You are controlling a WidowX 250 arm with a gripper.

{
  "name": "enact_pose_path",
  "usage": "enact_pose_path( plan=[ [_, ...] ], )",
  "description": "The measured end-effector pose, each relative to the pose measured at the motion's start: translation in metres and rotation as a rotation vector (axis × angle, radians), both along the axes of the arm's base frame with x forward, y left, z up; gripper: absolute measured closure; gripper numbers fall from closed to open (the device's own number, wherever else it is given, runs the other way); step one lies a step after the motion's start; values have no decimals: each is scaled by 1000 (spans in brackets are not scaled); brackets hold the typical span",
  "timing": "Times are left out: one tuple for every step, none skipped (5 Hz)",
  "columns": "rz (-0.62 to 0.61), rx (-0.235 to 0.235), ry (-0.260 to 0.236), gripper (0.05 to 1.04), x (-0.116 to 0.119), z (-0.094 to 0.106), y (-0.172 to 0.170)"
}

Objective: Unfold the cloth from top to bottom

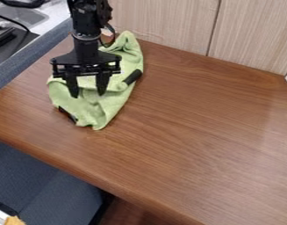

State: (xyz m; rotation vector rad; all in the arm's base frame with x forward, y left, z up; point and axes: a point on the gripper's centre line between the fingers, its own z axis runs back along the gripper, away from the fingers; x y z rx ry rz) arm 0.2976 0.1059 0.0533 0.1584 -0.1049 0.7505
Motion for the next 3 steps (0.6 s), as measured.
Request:
enact_pose_path(
  plan=[
    [-10, 4, -28, 82, 5, 22, 6],
    [-46, 23, -68, 79, 10, 45, 8],
    [-52, 24, -70, 83, 10, 47, 8]
  ],
)
